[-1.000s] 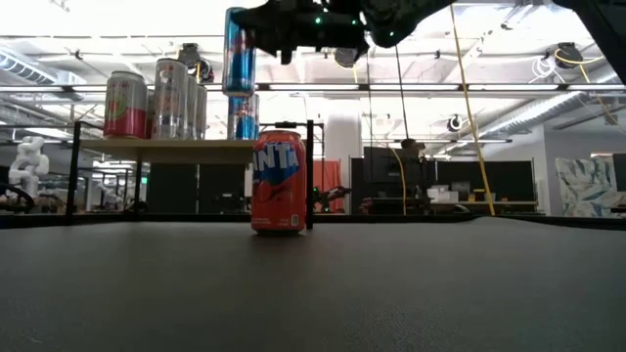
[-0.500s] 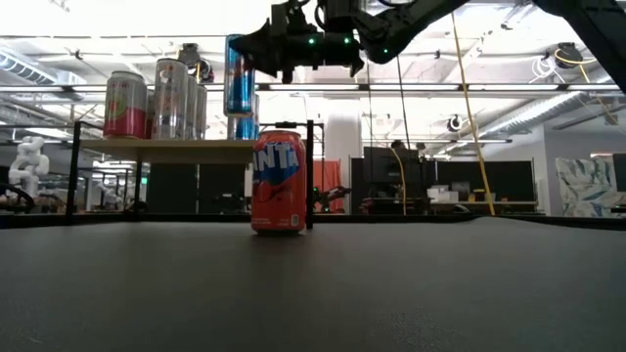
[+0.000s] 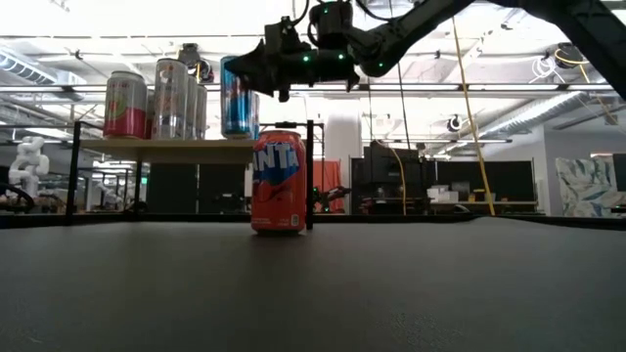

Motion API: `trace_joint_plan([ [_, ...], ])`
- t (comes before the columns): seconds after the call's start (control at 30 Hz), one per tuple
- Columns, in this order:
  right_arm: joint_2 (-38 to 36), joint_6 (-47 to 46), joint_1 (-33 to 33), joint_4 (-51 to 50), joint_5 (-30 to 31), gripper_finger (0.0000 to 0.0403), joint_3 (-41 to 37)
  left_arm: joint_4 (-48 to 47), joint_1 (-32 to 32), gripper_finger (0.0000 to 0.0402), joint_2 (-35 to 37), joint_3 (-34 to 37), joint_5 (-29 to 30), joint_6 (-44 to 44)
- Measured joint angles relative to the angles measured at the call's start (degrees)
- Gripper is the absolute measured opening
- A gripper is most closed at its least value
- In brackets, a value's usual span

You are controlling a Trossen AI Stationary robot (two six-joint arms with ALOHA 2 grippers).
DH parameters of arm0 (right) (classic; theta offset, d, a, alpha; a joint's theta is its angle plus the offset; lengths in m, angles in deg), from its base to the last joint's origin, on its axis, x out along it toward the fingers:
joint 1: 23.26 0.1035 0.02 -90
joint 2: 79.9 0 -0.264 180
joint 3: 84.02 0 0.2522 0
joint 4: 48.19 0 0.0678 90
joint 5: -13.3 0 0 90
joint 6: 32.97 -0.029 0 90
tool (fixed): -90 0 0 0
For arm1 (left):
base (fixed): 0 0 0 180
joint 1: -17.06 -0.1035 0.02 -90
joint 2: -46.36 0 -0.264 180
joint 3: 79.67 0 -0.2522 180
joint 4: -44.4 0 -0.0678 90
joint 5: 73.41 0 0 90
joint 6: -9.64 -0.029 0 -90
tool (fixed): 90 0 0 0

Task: Place canned beverage on shelf
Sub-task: Put the blue soda can on the shelf aligned with the other blue soda cans

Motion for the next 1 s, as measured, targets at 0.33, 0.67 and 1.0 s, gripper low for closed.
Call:
trace_joint_plan([
  [0.33,-0.21,-0.78,-0.11,0.41,1.80,0.0208,0.02,0.20,0.00,0.0320,-0.39,0.02,0.04,1.42],
  [0.67,1.68,-4.76,-0.26,4.06,3.17,0.0208,0.02,-0.02,0.00,0.0320,-1.64,0.04,0.04,1.38],
  [1.0,2.45,-3.33,-0.28,3.83,3.30,0.0208,0.04,-0.45,0.00,0.0320,-1.97,0.04,0.06,1.36],
])
